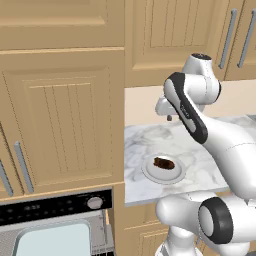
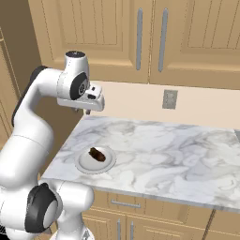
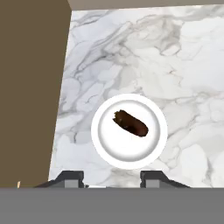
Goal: Place the sweet potato on the bottom rack of the oven.
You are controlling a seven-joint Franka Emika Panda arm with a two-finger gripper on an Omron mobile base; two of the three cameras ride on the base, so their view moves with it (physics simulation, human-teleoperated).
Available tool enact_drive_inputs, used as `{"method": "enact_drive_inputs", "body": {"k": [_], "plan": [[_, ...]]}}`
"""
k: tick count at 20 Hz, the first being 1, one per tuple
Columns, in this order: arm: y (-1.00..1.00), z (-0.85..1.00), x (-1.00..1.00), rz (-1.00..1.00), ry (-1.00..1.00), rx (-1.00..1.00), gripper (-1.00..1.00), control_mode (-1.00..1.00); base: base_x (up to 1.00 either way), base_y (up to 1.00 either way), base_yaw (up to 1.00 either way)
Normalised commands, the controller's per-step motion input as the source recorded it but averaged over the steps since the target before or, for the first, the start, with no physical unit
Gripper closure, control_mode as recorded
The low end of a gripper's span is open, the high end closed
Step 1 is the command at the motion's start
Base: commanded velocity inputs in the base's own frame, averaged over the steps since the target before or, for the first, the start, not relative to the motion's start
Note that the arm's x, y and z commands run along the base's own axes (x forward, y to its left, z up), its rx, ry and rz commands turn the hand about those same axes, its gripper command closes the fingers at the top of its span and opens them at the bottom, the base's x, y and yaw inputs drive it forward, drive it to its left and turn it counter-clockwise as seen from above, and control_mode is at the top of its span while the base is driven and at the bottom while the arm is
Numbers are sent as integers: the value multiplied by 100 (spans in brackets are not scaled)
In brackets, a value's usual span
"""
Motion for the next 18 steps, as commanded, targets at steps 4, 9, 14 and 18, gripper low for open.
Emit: {"method": "enact_drive_inputs", "body": {"k": [4, 9, 14, 18], "plan": [[0, -1, 1, 2, -3, 0, -100, -100, 0, 0, 0], [-1, -24, -20, 31, -11, 1, -100, -100, 0, 0, 0], [4, -53, -41, 33, -17, -15, -100, -100, 0, 0, 0], [0, -84, -7, 26, -2, -28, -100, -100, 0, 0, 0]]}}
